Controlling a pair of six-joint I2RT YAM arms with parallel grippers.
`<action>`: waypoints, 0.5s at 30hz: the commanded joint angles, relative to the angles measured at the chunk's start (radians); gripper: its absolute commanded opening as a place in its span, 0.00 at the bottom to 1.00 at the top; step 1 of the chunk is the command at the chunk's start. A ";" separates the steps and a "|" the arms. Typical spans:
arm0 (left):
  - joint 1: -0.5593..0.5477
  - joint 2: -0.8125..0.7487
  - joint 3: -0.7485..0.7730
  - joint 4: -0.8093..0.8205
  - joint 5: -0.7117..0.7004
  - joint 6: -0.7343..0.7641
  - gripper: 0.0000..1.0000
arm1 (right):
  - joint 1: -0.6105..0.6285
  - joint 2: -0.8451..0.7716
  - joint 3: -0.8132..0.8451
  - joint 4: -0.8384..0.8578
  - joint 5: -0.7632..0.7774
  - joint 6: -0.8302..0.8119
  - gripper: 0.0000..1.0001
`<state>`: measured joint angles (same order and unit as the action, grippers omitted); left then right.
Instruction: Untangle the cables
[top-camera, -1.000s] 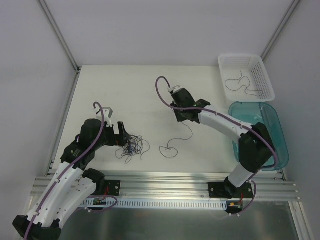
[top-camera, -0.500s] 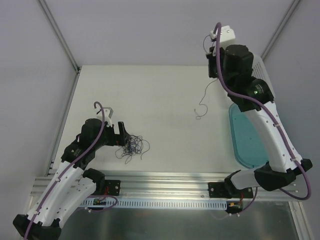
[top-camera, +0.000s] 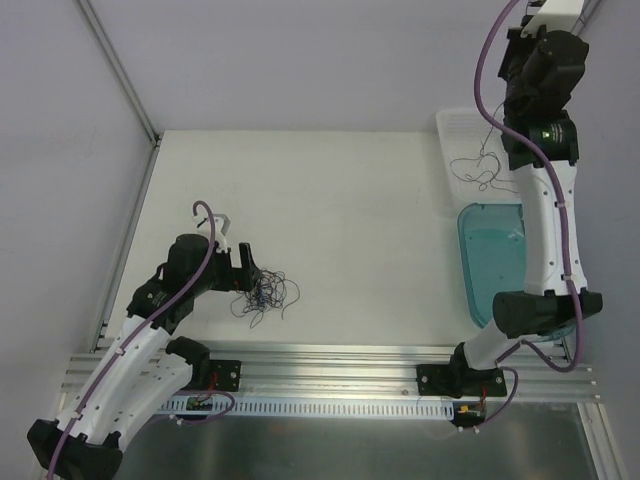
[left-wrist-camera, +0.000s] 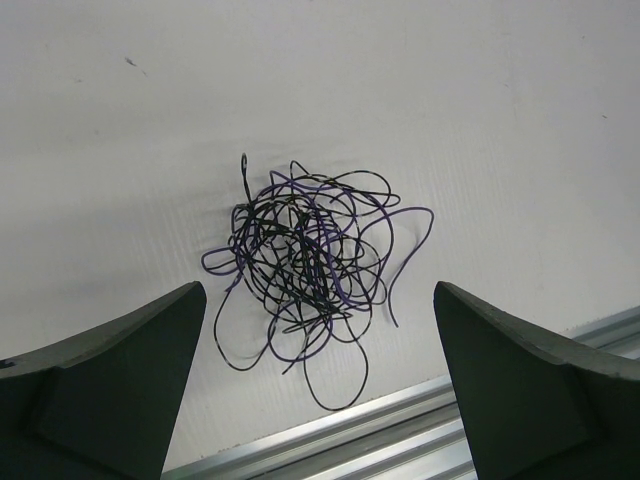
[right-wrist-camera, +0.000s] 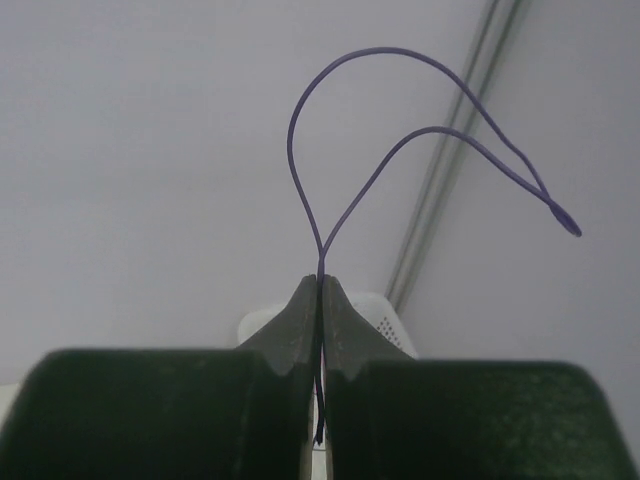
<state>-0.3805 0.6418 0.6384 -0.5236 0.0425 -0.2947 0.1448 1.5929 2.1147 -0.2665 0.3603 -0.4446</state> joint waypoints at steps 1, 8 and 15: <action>-0.003 0.005 0.001 0.005 -0.015 0.005 0.99 | -0.092 0.097 0.022 0.154 -0.064 0.024 0.01; -0.001 0.025 0.001 0.007 -0.016 -0.003 0.99 | -0.180 0.308 0.034 0.246 -0.101 0.099 0.01; 0.002 0.056 0.006 0.010 -0.007 -0.001 0.99 | -0.223 0.421 0.057 0.262 -0.080 0.124 0.01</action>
<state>-0.3798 0.6907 0.6384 -0.5228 0.0422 -0.2955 -0.0536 2.0369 2.1212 -0.1017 0.2806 -0.3538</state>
